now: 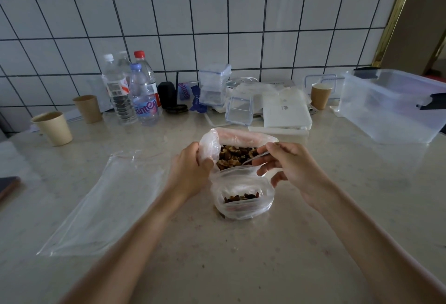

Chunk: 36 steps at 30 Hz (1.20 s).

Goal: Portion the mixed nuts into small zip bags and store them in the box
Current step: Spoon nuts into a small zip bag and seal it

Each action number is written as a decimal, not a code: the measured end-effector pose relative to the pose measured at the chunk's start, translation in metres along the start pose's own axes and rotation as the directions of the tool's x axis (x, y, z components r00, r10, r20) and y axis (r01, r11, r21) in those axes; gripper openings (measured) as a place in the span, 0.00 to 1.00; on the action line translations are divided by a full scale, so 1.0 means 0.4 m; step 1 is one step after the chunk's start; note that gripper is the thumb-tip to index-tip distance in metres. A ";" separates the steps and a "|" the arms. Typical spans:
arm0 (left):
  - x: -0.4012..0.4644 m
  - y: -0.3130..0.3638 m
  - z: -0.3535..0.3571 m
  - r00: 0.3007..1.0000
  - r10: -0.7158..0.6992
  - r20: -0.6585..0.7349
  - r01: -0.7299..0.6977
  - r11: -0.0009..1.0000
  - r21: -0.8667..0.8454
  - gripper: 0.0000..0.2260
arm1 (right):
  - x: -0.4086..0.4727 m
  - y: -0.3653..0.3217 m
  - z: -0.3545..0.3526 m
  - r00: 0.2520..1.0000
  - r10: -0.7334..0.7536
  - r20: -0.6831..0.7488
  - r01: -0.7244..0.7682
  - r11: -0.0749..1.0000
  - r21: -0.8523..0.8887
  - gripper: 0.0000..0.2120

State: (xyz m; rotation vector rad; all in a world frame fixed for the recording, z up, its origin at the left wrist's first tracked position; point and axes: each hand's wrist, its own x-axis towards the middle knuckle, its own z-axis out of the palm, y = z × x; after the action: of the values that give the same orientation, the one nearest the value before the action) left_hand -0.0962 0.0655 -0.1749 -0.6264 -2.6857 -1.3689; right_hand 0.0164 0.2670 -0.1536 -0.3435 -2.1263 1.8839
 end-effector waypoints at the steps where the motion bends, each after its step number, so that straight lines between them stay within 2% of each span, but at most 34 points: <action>1: -0.002 0.002 0.000 1.000 0.001 0.003 -0.001 1.000 -0.016 0.06 | 0.000 0.001 0.002 1.000 0.003 0.001 -0.003 1.000 0.005 0.15; 8: -0.002 0.008 -0.010 1.000 0.004 0.013 -0.003 0.995 -0.102 0.07 | 0.006 0.004 0.004 0.999 -0.026 -0.047 0.028 0.999 0.030 0.15; 18: -0.006 0.010 -0.009 0.999 0.041 -0.002 -0.041 0.990 -0.132 0.07 | 0.011 0.014 0.008 0.999 0.027 -0.044 -0.024 0.996 0.080 0.16; 24: 0.002 -0.003 -0.014 1.000 0.009 -0.010 -0.010 0.985 -0.170 0.08 | 0.014 0.006 0.003 0.990 0.037 -0.137 -0.022 0.994 0.111 0.16; 31: 0.013 -0.018 -0.034 0.995 0.050 -0.083 -0.050 0.999 0.004 0.19 | 0.011 -0.009 -0.017 0.976 0.041 -0.212 -0.006 0.987 0.161 0.16; 36: -0.001 -0.006 -0.062 0.970 0.086 -0.226 -0.064 0.993 0.102 0.18 | 0.006 -0.022 -0.027 0.973 0.019 -0.229 0.023 0.983 0.179 0.16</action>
State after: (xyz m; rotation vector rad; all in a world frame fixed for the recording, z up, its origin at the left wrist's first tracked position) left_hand -0.0998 0.0445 -0.1619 -0.5190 -2.4996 -1.2061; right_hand 0.0180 0.2768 -0.1436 -0.4925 -1.7906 1.9147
